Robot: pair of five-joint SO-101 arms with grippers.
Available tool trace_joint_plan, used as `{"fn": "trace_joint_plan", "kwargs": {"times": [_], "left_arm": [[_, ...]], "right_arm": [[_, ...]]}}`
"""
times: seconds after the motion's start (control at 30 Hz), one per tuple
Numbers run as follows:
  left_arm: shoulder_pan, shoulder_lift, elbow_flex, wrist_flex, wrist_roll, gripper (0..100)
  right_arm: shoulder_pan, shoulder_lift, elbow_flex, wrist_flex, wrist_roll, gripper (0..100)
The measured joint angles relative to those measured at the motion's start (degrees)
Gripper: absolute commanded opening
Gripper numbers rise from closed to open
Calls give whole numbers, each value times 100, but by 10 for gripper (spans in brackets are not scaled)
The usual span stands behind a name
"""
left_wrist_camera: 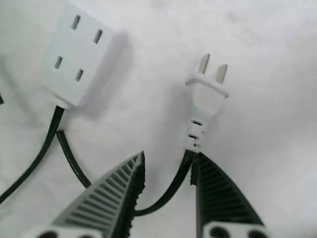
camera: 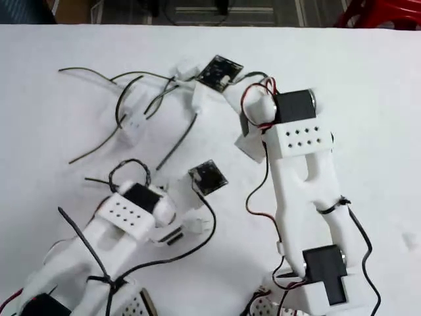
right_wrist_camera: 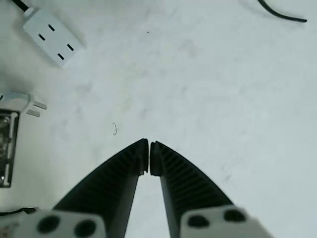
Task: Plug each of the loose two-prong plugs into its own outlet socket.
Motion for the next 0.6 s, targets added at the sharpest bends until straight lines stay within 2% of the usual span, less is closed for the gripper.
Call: {"fn": "trace_joint_plan", "kwargs": {"times": [0.13,0.37,0.6], "left_arm": [[79,9,-44,9,0,262],[79,158,-44,-387,0,267],[308,1749,-897,-404,0,264]], "right_arm": [[9,0,35,-35,0,20],[-281,0,246,-53,0,20],[-343,0,255,-123,0,20]]}}
